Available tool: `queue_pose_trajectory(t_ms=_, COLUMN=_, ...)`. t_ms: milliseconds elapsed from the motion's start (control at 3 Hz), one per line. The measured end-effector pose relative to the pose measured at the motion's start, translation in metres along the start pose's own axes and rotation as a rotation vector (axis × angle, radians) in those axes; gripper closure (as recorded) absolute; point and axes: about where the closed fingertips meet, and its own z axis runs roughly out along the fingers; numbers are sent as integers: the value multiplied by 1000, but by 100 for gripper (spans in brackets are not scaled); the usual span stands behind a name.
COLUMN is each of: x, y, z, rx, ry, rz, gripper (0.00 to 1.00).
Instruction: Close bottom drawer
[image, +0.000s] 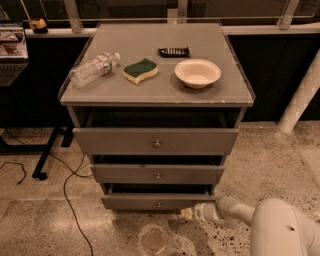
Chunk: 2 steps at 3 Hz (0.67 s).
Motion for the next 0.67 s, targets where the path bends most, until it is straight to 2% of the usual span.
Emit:
queue_pose_trajectory(t_ms=333, x=4, y=-11, z=4, rx=15, ry=-17, rz=37, gripper=100)
queue_pose_trajectory(t_ms=667, x=-5, y=-20, z=4, rx=33, ry=-43, rz=46, gripper=100)
